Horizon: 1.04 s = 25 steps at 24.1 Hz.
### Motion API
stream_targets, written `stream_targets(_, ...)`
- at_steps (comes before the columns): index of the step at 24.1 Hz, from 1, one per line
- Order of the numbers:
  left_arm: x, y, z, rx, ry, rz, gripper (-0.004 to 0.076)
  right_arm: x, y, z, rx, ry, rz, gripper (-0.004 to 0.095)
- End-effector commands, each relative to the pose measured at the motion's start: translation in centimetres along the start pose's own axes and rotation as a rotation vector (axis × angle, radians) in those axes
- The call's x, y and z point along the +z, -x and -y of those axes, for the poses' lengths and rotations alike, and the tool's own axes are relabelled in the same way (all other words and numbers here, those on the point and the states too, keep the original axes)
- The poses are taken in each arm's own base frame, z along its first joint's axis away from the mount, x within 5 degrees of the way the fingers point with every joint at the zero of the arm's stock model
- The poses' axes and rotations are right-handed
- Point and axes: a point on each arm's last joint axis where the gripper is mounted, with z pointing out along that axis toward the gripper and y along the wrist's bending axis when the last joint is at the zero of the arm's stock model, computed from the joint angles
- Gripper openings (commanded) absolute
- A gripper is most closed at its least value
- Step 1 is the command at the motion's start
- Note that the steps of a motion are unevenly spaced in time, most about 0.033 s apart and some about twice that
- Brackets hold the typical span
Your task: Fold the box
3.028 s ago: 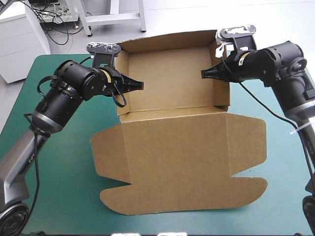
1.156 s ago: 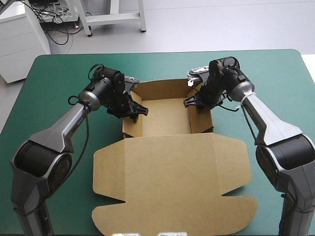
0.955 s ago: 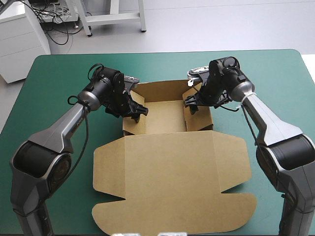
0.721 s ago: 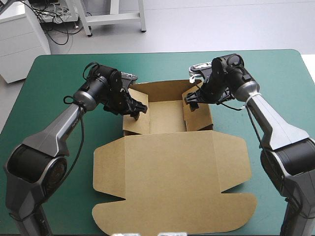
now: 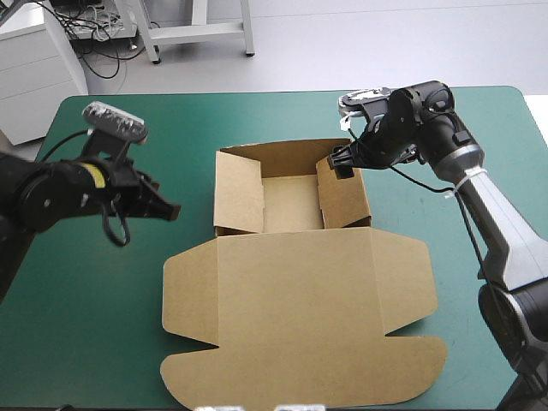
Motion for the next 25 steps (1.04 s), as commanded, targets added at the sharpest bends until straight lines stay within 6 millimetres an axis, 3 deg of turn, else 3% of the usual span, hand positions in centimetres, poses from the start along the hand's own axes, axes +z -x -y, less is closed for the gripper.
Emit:
stream_targets(1, -2.0, -4.9, 0.1, 0.033, 0.003, -0.044, -0.0030, -2.6, 0.1, 0.0, -0.011, -0.017, 0.066, 0.0860)
stream_targets(4, -1.3, -10.0, 0.4, 0.035, -0.005, -0.112, -0.0032, -1.4, 0.2, 0.2, -0.010, -0.025, 0.040, 0.0860)
stream_targets(9, 0.0, -15.4, 1.4, -0.002, -0.085, -0.110, -0.0032, 1.2, 0.5, 0.5, -0.003, -0.045, -0.018, 0.0860)
stream_targets(16, 1.3, -21.5, 2.2, -0.058, -0.145, -0.147, -0.0032, 6.3, 1.1, 0.7, -0.002, -0.046, -0.071, 0.0860)
stream_targets(19, 1.0, -22.3, 2.3, -0.060, -0.154, -0.132, -0.0032, 7.7, 1.2, 0.7, -0.004, -0.046, -0.075, 0.0826)
stream_targets(21, 0.8, -22.4, 2.3, -0.061, -0.156, -0.118, -0.0032, 8.1, 1.3, 0.8, -0.004, -0.046, -0.077, 0.0747)
stream_targets(23, 0.7, -22.4, 2.3, -0.060, -0.156, -0.110, -0.0032, 8.6, 1.2, 0.8, -0.004, -0.046, -0.088, 0.0502)
stream_targets(24, 0.7, -22.4, 2.4, -0.062, -0.159, -0.110, -0.0032, 8.8, 1.2, 0.8, -0.003, -0.046, -0.094, 0.0319)
stream_targets(25, 0.7, -22.4, 2.4, -0.062, -0.159, -0.110, -0.0032, 8.9, 1.1, 0.8, -0.003, -0.046, -0.100, 0.0216)
